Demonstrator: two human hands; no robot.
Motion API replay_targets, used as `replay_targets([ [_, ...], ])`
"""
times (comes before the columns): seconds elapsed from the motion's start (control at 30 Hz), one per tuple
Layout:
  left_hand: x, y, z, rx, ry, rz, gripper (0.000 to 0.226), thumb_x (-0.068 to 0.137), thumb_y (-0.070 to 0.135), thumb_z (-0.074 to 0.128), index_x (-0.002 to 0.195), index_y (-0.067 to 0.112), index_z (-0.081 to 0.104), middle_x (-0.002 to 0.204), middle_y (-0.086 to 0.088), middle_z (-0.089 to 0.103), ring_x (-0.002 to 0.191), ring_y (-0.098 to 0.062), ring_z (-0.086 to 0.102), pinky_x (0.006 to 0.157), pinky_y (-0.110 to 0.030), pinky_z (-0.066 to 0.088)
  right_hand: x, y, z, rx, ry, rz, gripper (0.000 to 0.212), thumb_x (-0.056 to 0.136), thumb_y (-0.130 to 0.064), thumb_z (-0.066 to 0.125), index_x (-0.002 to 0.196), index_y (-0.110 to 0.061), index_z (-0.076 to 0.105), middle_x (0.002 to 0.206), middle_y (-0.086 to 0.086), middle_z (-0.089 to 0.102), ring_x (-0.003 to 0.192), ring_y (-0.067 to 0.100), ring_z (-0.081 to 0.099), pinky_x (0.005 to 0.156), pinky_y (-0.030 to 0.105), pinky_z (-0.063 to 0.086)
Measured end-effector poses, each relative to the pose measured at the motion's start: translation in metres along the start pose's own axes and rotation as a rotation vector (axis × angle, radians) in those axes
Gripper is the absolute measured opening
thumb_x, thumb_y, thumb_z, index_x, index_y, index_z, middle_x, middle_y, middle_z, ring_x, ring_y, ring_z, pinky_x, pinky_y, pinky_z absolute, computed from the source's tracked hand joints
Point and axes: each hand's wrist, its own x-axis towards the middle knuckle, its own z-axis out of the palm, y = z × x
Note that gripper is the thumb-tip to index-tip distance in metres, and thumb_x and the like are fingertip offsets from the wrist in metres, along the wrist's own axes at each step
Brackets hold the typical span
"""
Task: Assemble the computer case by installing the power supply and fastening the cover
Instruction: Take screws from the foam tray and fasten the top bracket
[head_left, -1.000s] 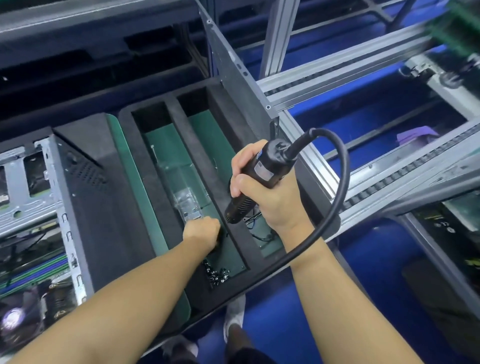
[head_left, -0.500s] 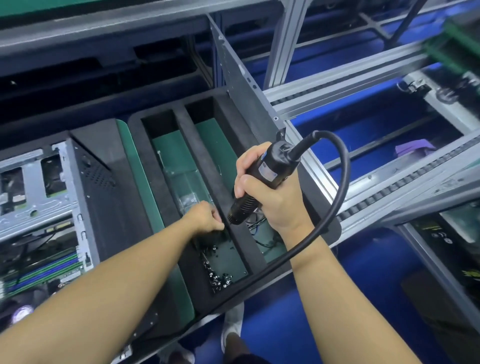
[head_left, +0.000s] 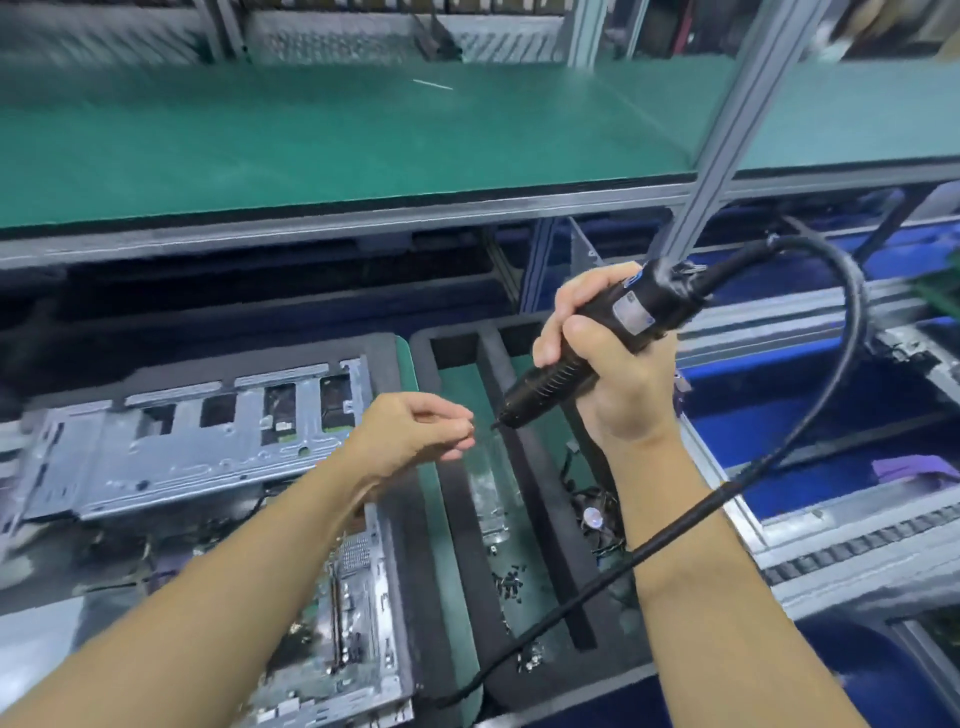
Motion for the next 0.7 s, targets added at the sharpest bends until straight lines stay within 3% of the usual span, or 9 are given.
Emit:
replay_targets([
  [0.2, -0.040, 0.005, -0.046, 0.065, 0.077, 0.131, 0.012, 0.080, -0.011, 0.074, 0.084, 0.000, 0.070, 0.077, -0.023, 0.073, 0.071, -0.027, 0.075, 0.063, -0.024, 0.058, 0.009, 0.007, 0.072, 0.113, -0.109, -0.010, 0.017, 0.078, -0.005, 0.061, 0.087, -0.020, 0.063, 0.080, 0.005, 0.059, 0.053, 0.023, 0.055, 0.059, 0.036, 0.047],
  [0.33, -0.058, -0.001, -0.069, 0.027, 0.111, 0.161, 0.019, 0.077, -0.011, 0.076, 0.075, 0.007, 0.071, 0.078, -0.023, 0.073, 0.074, -0.031, 0.075, 0.062, -0.027, 0.059, 0.006, 0.017, 0.107, 0.154, -0.137, 0.023, 0.017, 0.078, -0.004, 0.058, 0.093, -0.009, 0.051, 0.080, 0.006, 0.057, 0.051, 0.022, 0.054, 0.057, 0.034, 0.047],
  [0.53, -0.078, -0.003, -0.087, 0.015, 0.092, 0.219, 0.009, 0.070, 0.014, 0.080, 0.076, 0.019, 0.076, 0.082, -0.020, 0.075, 0.079, -0.032, 0.075, 0.070, -0.029, 0.060, 0.000, 0.027, 0.130, 0.157, -0.165, 0.042, 0.015, 0.077, -0.002, 0.058, 0.086, -0.013, 0.059, 0.079, 0.011, 0.054, 0.050, 0.024, 0.052, 0.057, 0.034, 0.046],
  [0.7, -0.087, -0.006, -0.090, -0.033, 0.096, 0.238, 0.008, 0.070, 0.016, 0.077, 0.078, 0.017, 0.078, 0.083, -0.020, 0.075, 0.076, -0.030, 0.075, 0.070, -0.028, 0.060, -0.004, 0.028, 0.137, 0.146, -0.183, 0.035, 0.018, 0.078, -0.001, 0.058, 0.085, -0.017, 0.062, 0.079, 0.010, 0.055, 0.050, 0.024, 0.052, 0.057, 0.034, 0.048],
])
